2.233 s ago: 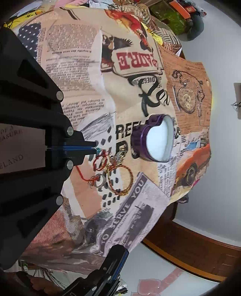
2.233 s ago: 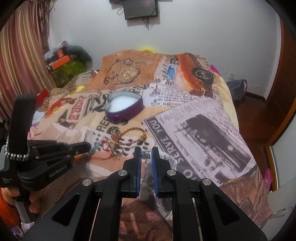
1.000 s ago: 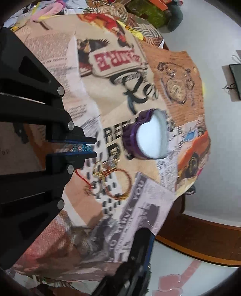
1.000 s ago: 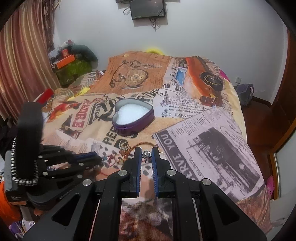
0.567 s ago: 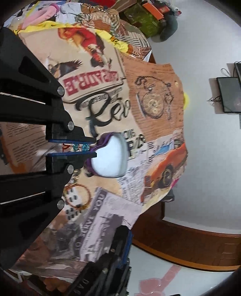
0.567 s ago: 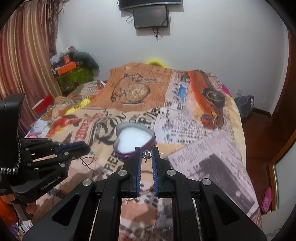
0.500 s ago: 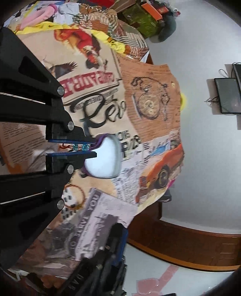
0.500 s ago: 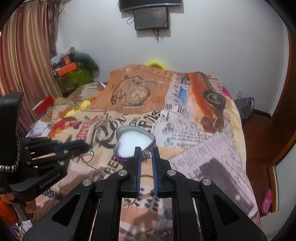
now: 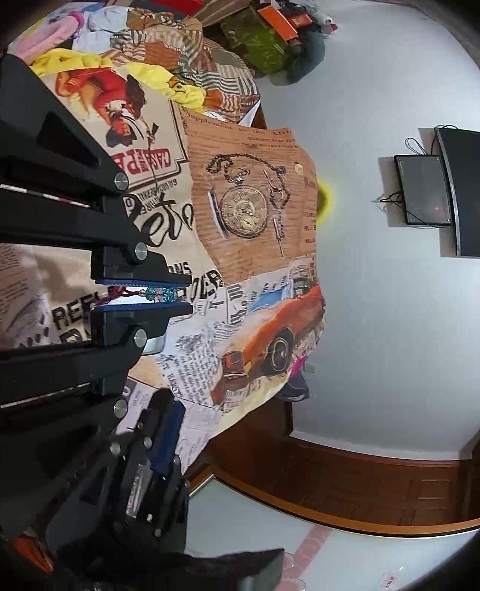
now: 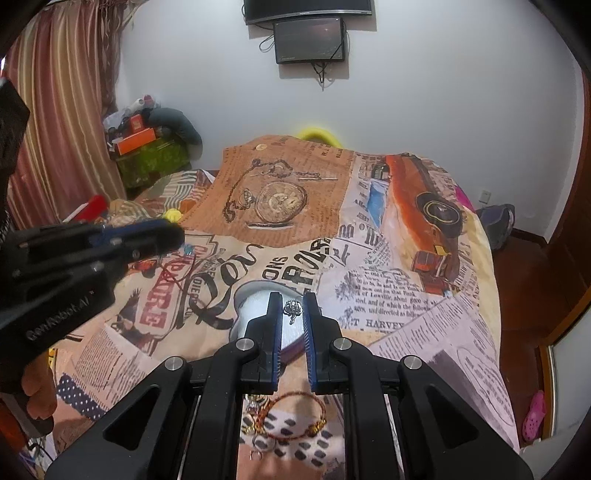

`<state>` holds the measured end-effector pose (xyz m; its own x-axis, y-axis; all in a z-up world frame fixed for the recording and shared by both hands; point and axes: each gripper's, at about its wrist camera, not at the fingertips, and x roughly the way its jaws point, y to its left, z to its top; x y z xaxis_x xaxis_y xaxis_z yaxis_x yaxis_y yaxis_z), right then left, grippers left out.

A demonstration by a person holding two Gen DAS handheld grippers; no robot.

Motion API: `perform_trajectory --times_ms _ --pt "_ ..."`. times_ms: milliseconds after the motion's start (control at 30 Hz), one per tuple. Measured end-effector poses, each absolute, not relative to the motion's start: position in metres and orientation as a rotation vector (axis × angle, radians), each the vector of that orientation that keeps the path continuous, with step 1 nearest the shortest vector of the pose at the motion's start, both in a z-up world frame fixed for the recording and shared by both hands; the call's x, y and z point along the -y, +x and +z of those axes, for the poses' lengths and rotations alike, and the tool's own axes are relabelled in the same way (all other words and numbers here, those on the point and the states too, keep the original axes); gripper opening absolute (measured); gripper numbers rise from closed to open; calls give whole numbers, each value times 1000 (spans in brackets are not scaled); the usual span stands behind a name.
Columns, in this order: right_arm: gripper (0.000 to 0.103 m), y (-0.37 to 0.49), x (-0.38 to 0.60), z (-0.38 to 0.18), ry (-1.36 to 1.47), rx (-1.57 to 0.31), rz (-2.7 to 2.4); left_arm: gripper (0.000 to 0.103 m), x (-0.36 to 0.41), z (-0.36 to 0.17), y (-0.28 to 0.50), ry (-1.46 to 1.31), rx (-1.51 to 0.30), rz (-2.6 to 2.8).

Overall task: Organize jewelry
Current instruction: 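Carry the bead bracelet with the left tool while the right tool carries the earring over the tin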

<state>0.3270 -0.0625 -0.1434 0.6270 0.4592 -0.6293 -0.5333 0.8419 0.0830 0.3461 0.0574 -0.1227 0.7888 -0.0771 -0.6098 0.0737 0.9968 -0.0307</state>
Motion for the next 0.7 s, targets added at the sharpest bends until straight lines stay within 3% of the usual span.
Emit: perform_trajectory --times_ms 700 --pt "10 365 40 -176 -147 -746 651 6 -56 -156 397 -67 -745 -122"
